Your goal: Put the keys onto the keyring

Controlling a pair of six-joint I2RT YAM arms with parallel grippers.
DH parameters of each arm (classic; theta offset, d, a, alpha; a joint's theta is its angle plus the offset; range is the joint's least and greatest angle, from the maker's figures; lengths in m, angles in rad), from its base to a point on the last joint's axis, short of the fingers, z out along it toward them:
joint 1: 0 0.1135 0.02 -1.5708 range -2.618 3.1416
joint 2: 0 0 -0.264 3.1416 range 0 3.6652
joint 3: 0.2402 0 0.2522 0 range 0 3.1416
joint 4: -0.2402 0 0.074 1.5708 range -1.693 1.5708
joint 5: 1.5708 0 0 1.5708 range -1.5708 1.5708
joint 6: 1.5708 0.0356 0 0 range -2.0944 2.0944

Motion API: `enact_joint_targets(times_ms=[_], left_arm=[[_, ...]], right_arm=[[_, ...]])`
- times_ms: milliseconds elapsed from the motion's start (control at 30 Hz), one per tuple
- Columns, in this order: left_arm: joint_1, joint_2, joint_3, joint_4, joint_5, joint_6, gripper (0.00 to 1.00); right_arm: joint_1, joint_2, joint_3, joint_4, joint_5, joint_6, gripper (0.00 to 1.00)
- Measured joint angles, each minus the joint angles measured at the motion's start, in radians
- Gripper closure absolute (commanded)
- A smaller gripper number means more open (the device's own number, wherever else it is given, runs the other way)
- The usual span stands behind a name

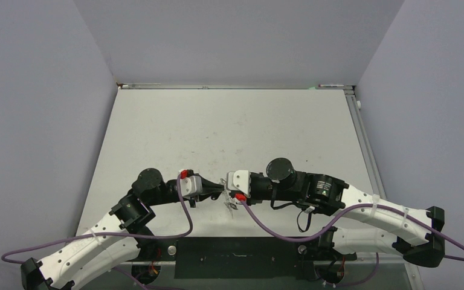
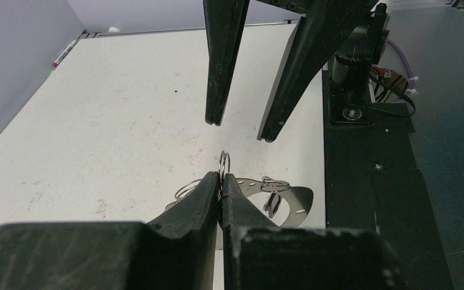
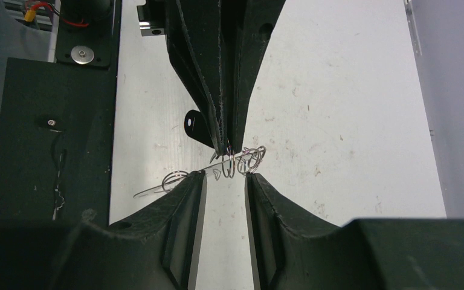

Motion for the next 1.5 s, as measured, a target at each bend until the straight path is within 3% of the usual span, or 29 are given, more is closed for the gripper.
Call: enact_joint_targets(times_ms=[900,1033,1167,1333,1367,1500], left_arm=[[-0.001,-0.001,0.000,-0.001,0.000,0.007,1.00],[-0.001,-0.001,0.000,-0.003,0.000,0.007,1.00],[-0.001,-0.001,0.000,-0.003,0.000,0.008,1.00],[-0.001,-0.003,0.000,-0.007,0.000,0.010,1.00],[-0.001,-0.003,0.000,-0.007,0.000,0.010,0.98],[-0.001,-0.006,0.000,-0.005,0.000,0.016,0.65]], right_arm=[[-0.032,0.066,-0.006,0.045,-0.012,-0.032,0.79],[-0.032,0.072,-0.007,0.045,-0.019,-0.032,0.82],[-0.032,0.072,-0.009,0.045,-0.026,-0.032,0.94],[-0.032,0.072,-0.009,0.045,-0.026,-0.031,0.95],[-0.032,0.072,-0.009,0.045,-0.026,-0.031,0.95],[-0.032,0.071,-0.010,0.045,-0.026,-0.031,0.95]])
